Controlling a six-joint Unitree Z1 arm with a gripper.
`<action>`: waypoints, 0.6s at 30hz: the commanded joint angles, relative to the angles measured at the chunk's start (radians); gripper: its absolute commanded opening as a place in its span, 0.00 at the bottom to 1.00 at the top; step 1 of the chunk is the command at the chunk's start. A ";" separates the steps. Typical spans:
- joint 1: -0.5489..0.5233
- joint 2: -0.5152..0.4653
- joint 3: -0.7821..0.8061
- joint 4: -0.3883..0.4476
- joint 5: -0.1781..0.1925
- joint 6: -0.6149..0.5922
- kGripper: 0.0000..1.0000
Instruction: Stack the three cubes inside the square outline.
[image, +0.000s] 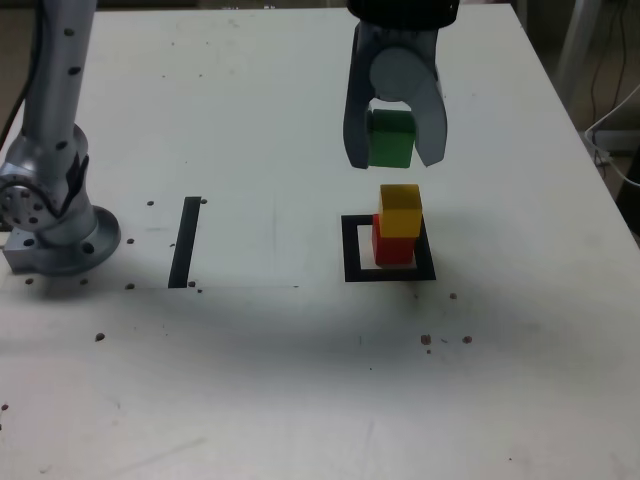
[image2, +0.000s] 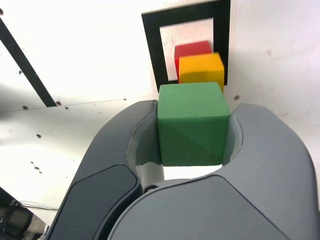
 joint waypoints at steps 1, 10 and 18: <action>-0.021 0.003 0.009 -0.009 -0.005 -0.014 0.29; -0.053 0.031 0.048 -0.063 -0.019 -0.029 0.29; -0.053 0.046 0.086 -0.108 -0.012 -0.029 0.29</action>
